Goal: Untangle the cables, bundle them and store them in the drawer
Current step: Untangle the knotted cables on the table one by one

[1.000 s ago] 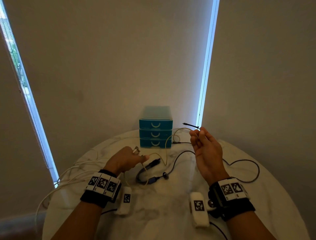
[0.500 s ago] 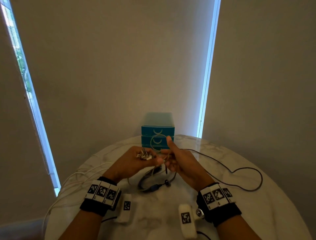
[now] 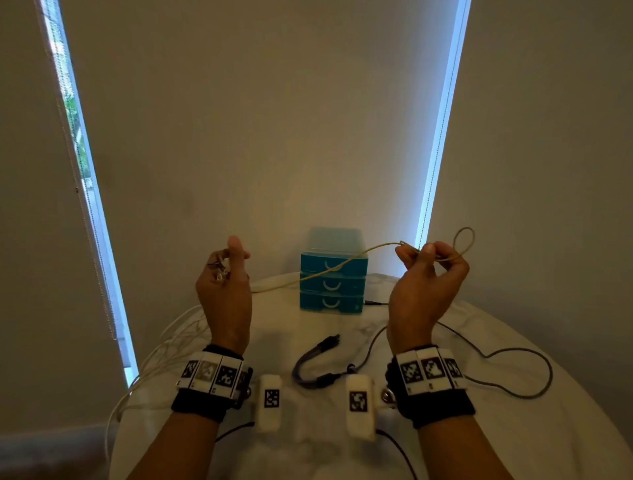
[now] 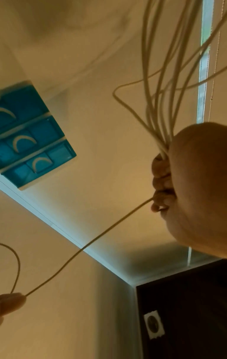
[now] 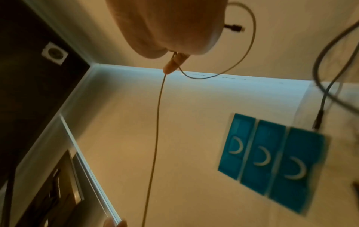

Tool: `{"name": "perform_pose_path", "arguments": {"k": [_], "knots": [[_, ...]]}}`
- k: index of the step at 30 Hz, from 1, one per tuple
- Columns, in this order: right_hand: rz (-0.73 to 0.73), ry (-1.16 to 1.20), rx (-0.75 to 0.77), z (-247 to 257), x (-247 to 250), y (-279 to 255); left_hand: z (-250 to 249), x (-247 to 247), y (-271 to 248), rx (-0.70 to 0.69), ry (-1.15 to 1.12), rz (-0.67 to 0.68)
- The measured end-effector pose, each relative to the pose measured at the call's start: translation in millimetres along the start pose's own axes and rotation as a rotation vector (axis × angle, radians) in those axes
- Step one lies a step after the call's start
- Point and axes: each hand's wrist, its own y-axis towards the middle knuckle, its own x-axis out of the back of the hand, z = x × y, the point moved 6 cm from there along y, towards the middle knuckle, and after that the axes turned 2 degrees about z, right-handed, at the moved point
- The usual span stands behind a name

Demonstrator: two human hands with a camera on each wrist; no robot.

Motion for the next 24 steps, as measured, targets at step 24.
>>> {"name": "perform_pose_path", "arguments": {"k": [24], "knots": [[1.018, -0.56, -0.331, -69.5, -33.2, -47.9, 43.5, -45.3, -35.8, 0.486, 0.101, 0.658]]}}
